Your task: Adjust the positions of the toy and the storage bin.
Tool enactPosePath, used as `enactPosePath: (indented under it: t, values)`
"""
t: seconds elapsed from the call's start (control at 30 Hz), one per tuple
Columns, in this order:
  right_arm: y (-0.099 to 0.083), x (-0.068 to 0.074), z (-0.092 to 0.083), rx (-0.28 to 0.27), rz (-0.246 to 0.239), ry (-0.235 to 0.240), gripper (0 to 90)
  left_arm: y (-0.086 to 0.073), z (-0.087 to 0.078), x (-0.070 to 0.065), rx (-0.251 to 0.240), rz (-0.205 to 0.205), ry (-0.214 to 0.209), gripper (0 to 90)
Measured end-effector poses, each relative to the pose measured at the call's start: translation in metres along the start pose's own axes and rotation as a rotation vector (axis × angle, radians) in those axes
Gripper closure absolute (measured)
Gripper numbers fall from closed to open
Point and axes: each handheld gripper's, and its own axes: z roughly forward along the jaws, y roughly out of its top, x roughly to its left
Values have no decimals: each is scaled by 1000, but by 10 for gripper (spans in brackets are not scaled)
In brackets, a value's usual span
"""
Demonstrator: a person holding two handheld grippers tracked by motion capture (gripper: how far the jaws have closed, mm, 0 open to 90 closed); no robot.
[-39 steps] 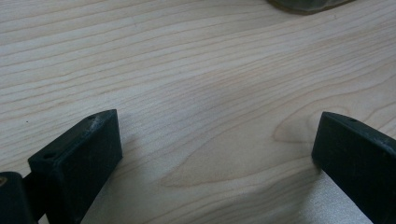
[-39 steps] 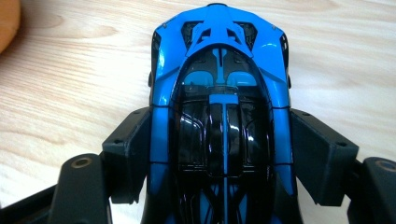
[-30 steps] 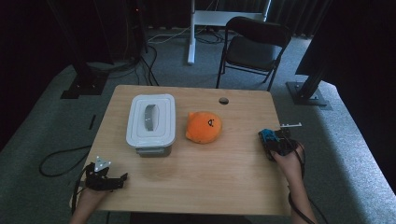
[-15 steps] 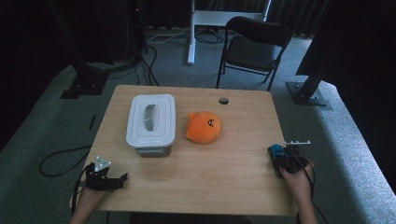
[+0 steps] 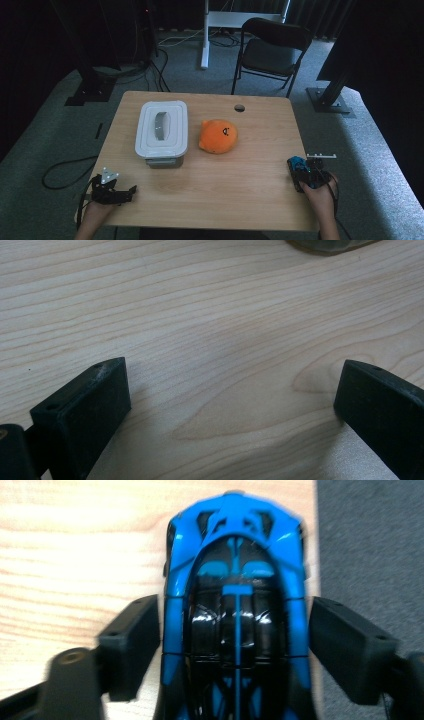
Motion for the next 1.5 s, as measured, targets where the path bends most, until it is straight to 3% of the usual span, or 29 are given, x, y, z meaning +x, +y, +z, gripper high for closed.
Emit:
enactPosePath:
  t: [0.23,0.33,0.43,0.47,0.53,0.73,0.83,0.9,1.1,1.5]
  values:
    - [7,0,-18,-58,-6,15,173,0,0,0,0,0,0,19]
    - [14,13,-24,-103,-49,52,132,0,0,0,0,0,0,19]
    - [16,20,-25,-102,-79,81,128,0,0,0,0,0,0,19]
    - [19,31,-24,-88,-110,101,134,0,0,0,0,0,0,19]
    - [21,39,-24,-81,-135,144,121,0,0,0,0,0,0,19]
    - [29,68,-25,-115,-221,158,121,0,0,0,0,0,0,19]
    - [32,77,-26,-114,-237,198,121,0,0,0,0,0,0,19]
    - [37,90,-26,-124,-265,207,122,0,0,0,0,0,0,19]
    - [49,113,-26,-146,-281,245,137,0,0,0,0,0,0,19]
    - [68,148,-20,-154,-306,264,197,0,0,0,0,0,0,19]
